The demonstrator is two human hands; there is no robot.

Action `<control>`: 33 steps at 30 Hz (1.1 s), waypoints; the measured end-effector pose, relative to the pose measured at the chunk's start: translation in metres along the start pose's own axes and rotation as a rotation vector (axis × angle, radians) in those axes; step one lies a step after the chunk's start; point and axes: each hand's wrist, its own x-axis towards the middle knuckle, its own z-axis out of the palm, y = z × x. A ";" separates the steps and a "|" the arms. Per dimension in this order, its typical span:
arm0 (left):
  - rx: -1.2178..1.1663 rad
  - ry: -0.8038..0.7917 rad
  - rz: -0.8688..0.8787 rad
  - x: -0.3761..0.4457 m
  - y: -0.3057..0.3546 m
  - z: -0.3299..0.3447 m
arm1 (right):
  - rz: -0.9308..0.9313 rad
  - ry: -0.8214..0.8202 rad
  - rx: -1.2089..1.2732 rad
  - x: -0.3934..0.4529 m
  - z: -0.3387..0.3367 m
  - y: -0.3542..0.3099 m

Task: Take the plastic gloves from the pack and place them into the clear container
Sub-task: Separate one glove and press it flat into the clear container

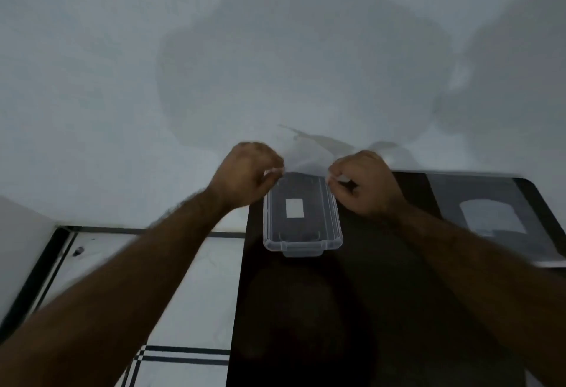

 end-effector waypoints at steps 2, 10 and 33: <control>0.021 -0.057 -0.001 -0.014 -0.008 0.018 | -0.005 -0.076 -0.033 -0.002 0.020 0.003; 0.105 -0.307 0.054 -0.029 -0.031 0.079 | -0.089 -0.321 -0.182 -0.010 0.081 0.030; 0.432 -1.245 0.147 0.007 -0.008 0.118 | -0.068 -1.259 -0.324 0.008 0.106 0.007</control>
